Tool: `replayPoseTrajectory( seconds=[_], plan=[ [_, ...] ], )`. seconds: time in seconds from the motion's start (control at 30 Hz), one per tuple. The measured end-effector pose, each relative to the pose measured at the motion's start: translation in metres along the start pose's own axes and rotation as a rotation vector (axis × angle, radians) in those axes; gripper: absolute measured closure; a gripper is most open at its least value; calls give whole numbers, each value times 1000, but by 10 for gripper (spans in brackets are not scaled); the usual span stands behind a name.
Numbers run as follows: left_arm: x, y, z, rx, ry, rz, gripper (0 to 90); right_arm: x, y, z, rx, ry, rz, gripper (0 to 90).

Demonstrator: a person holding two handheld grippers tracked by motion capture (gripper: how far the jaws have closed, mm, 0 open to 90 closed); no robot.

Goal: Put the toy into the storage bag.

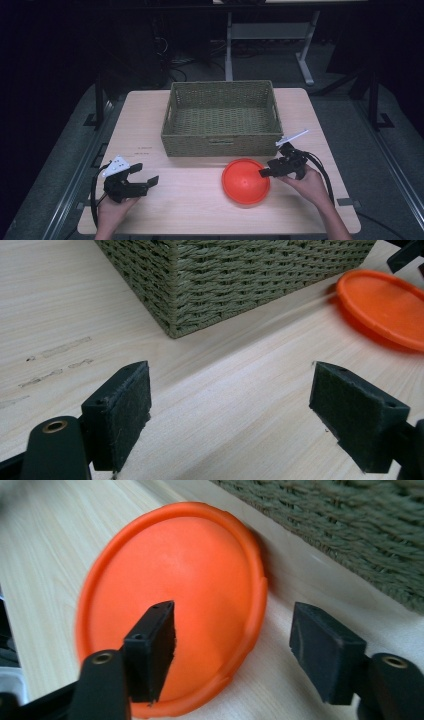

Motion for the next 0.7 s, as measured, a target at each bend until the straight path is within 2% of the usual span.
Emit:
replayPoseTrajectory(
  seconds=[0.17,0.27,0.5,0.7],
  plan=[
    [-2,-1,0,12,6,13,162,-2,10,-4,18,26,29,406],
    [-1,-2,0,6,-2,3,162,-4,14,-6,23,31,45,429],
    [-1,-1,0,9,6,13,162,-4,17,-6,20,30,44,487],
    [-1,-1,0,5,9,14,162,-5,20,-6,37,38,55,525]
  ],
)
Point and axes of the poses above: each handheld gripper's, and its own axes: y roughly forward along the jaws, x roughly out of its top, z roughly to its left, the point moved 3 cm from there along y, roughly forward along the jaws, and after that the axes turned 7 degrees about -z, right-handed, at the moved point
